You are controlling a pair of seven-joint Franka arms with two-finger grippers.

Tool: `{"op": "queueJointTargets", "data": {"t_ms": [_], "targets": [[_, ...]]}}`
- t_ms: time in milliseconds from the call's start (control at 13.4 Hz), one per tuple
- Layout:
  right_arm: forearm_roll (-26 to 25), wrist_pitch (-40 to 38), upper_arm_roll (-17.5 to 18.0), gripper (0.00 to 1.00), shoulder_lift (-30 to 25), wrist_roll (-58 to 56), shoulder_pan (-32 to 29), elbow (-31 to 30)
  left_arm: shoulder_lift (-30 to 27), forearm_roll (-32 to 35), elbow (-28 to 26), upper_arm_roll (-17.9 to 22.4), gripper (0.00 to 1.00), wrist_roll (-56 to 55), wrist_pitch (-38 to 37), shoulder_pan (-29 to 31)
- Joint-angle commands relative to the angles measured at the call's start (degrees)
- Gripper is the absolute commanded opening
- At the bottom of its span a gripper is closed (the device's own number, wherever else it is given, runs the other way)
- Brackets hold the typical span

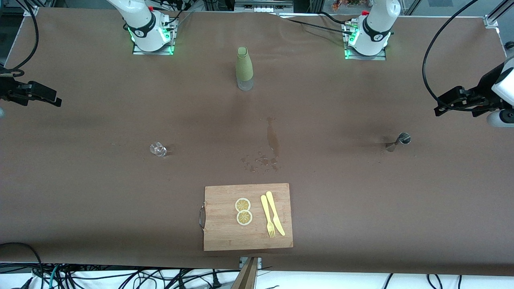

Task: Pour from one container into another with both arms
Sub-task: 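Lower the right gripper toward the glass cup while the left gripper approaches the jigger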

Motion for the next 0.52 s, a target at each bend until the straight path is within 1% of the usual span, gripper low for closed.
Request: {"op": "queueJointTargets", "data": {"t_ms": [0, 299, 449], "targets": [[0.4, -1.2, -0.1, 1.0, 0.6, 0.4, -0.1, 1.5, -0.2, -1.0, -0.5, 0.4, 1.0, -0.5, 0.4, -0.5], [0.4, -1.2, -0.1, 1.0, 0.6, 0.2, -0.1, 1.5, 0.3, -0.4, 0.1, 0.3, 1.0, -0.8, 0.5, -0.5], [-0.4, -1.2, 0.0, 1.0, 0.7, -0.2, 0.3, 1.6, 0.4, -0.9, 0.1, 0.4, 1.0, -0.6, 0.5, -0.1]]}}
